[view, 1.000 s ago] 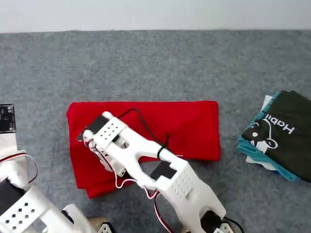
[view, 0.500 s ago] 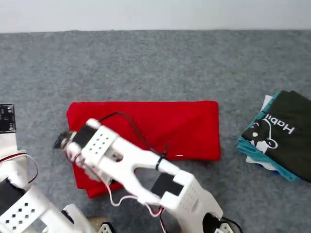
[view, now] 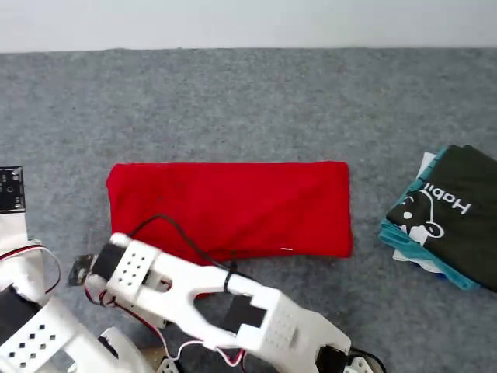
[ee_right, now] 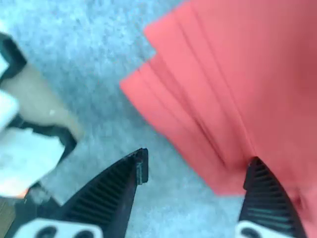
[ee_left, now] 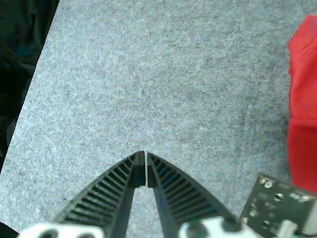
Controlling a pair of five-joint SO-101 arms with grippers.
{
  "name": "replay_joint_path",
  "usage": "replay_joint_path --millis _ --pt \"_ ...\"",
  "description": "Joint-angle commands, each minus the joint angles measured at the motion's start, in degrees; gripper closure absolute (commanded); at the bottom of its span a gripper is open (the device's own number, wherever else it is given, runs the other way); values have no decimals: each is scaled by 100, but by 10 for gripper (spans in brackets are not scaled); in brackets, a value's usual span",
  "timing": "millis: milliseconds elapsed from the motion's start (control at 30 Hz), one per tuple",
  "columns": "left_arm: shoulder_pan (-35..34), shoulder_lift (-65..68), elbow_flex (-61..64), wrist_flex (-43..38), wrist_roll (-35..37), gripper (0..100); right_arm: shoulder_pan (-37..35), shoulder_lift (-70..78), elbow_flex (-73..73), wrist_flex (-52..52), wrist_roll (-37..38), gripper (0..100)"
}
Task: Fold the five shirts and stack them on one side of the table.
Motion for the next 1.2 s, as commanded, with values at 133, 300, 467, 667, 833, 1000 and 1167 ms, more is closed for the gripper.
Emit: replay_joint_path --millis 133,300,467,667,833,1000,1167 --pt "-26 -79 -136 26 44 985 207 558 -316 -541 53 886" --pt "-26 -79 -127 26 44 985 523 593 -316 -690 26 983" --pt "-26 -79 -110 26 44 984 813 593 -316 -804 44 985" --pt "-18 -70 -101 26 44 984 954 585 -958 -295 53 988" --pt "-18 -70 -101 26 44 984 1270 602 -2251 435 369 988" --pt "-18 -70 -101 26 35 983 1648 637 -3279 690 835 988" --pt "-18 -70 -127 18 35 983 1930 646 -3508 637 1319 989"
